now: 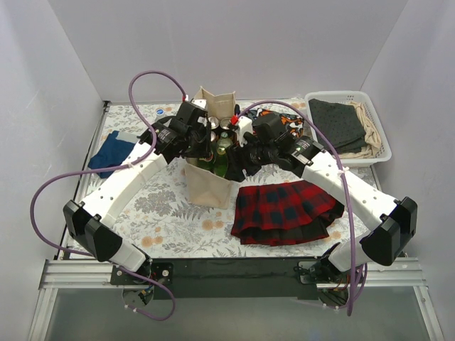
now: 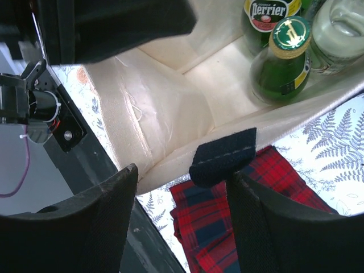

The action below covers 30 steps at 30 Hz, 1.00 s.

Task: Take the beverage out of the canvas bag
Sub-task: Take out the drink from the canvas bag.

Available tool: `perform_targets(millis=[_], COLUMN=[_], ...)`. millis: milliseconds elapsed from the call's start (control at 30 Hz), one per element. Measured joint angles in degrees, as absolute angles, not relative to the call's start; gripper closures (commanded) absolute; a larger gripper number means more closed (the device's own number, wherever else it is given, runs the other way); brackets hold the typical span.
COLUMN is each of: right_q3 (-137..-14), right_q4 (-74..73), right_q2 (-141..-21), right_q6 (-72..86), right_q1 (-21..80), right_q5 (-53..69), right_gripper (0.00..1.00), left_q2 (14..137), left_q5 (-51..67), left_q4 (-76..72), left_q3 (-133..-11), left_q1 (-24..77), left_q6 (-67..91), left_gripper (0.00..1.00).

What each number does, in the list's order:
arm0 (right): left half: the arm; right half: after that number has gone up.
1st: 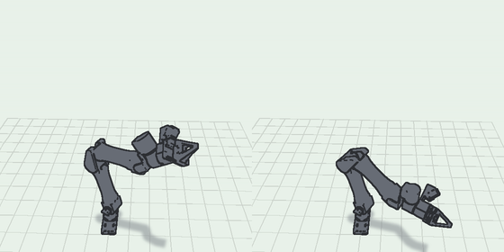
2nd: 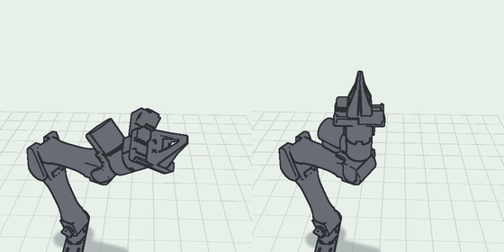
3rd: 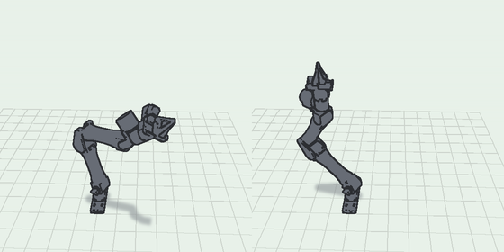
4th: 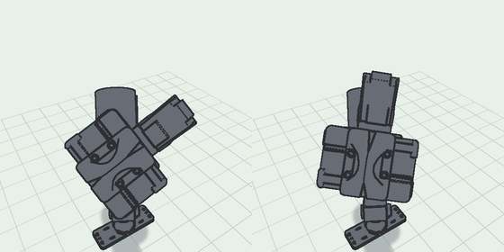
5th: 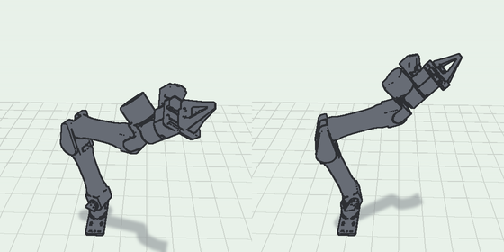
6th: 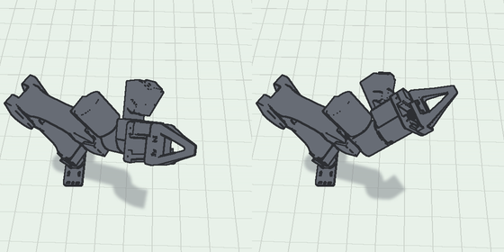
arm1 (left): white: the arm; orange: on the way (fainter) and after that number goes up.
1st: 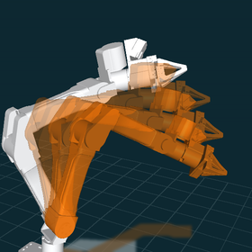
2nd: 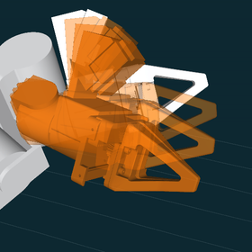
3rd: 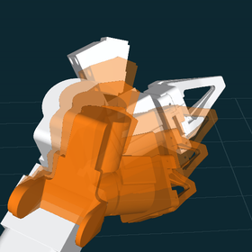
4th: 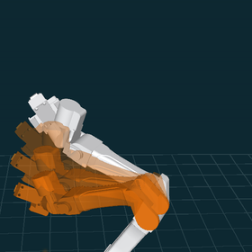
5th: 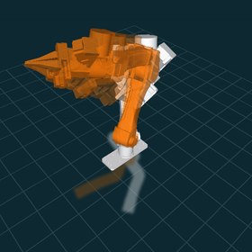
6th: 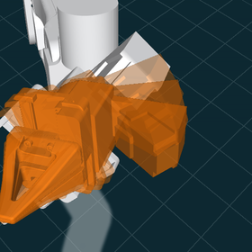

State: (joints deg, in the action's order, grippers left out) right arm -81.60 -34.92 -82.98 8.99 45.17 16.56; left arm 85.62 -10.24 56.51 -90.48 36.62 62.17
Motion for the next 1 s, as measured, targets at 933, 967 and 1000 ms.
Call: perform_targets(millis=[933,967,1000], right_q3=[-81.08,-81.08,-81.08], right_q4=[-34.98,-34.98,-34.98], right_q2=[-82.98,-82.98,-82.98], right_q6=[9.08,9.08,9.08], right_q1=[46.59,46.59,46.59], right_q5=[13.78,13.67,13.61], right_gripper=[0.31,0.31,0.31], left_q2=[97.73,97.73,97.73], left_q5=[-19.75,-19.99,-20.32], left_q4=[47.57,47.44,47.37], left_q3=[-95.66,-95.68,-95.7], left_q1=[36.6,36.6,36.6], left_q6=[65.52,65.52,65.56], left_gripper=[0.45,0.45,0.45])
